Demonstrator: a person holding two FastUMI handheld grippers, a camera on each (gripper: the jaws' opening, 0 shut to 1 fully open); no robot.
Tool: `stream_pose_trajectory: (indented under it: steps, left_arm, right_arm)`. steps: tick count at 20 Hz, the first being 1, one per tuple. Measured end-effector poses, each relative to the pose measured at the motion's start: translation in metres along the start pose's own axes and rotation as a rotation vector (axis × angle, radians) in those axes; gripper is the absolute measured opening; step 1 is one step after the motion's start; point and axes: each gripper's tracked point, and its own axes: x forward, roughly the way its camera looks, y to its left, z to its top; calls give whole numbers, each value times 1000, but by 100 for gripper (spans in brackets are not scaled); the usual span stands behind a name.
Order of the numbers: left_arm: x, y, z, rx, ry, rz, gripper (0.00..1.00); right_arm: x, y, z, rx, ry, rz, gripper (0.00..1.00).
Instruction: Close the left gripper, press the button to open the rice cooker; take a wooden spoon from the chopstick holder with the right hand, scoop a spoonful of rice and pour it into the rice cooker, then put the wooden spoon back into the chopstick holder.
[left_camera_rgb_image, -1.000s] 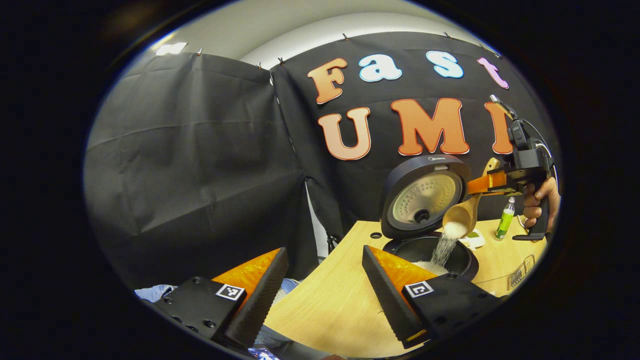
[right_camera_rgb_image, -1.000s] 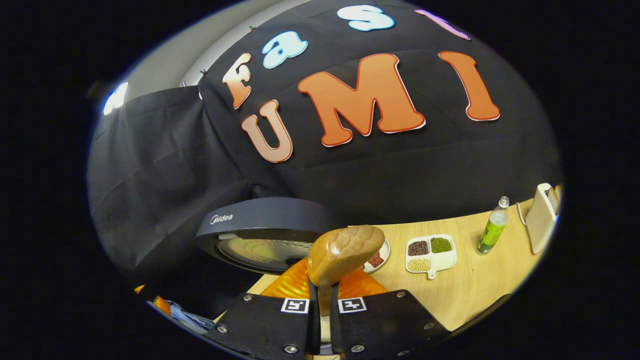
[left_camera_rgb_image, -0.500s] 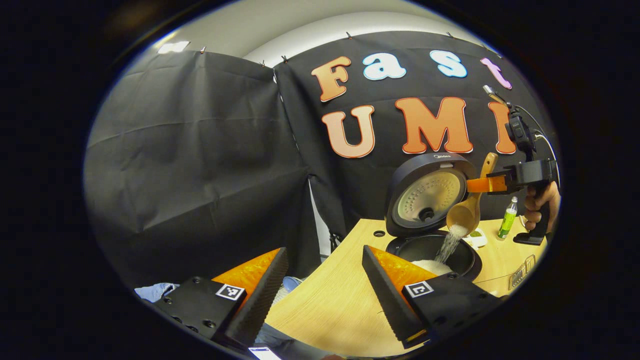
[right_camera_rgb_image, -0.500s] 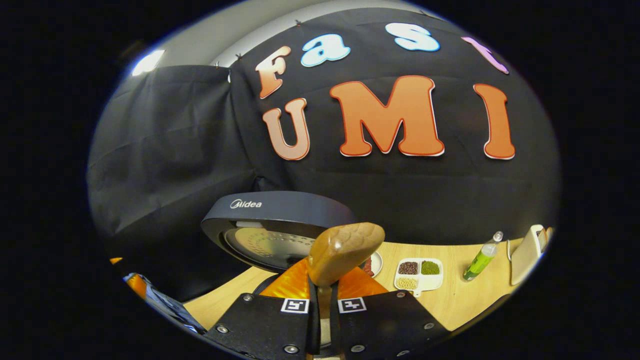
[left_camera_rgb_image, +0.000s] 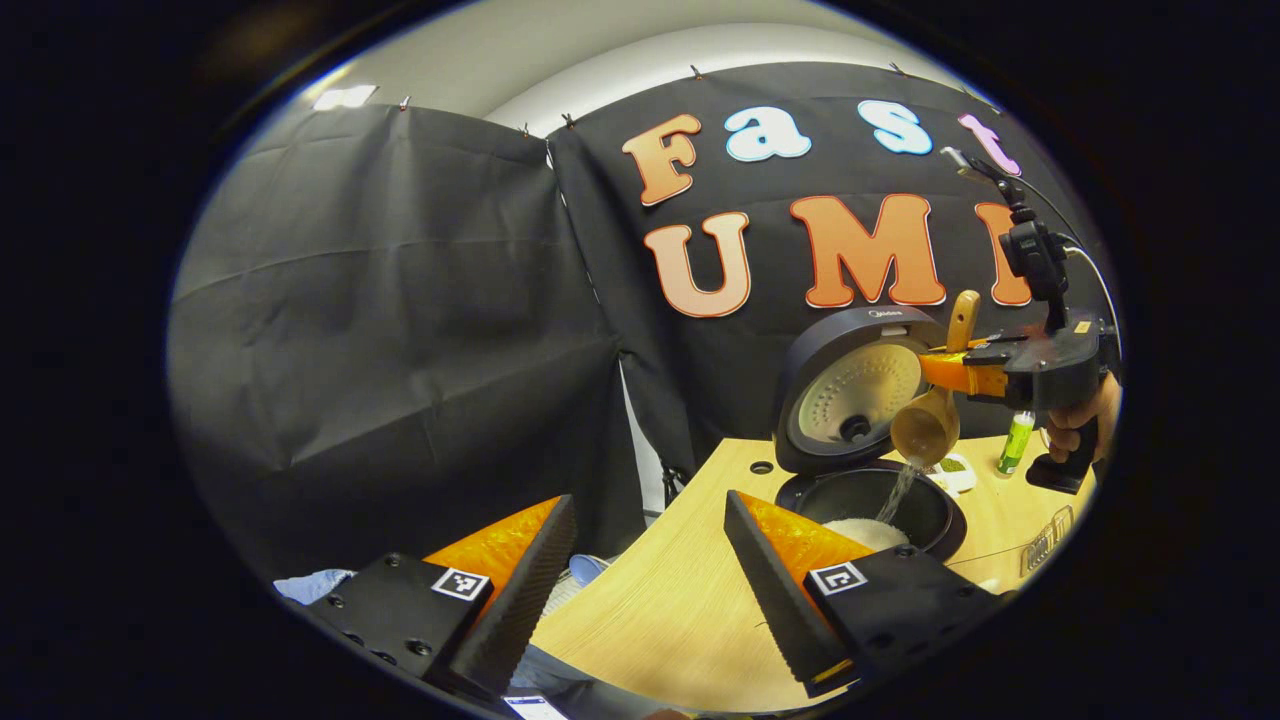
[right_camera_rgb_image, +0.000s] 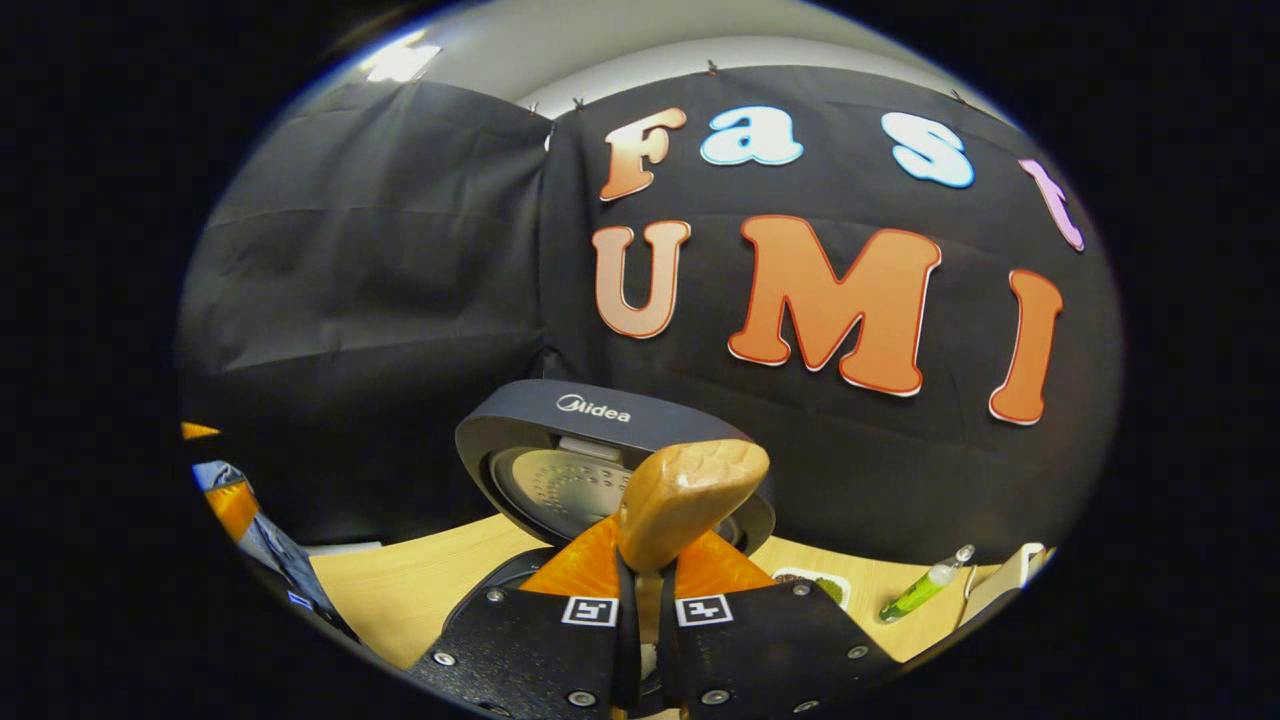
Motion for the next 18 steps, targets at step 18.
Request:
stream_pose_trajectory:
  steps: [18]
  left_arm:
    - [-1, -69, 6, 54, -11, -159, 94]
  right_arm:
    - [-82, -73, -36, 381, 80, -65, 7]
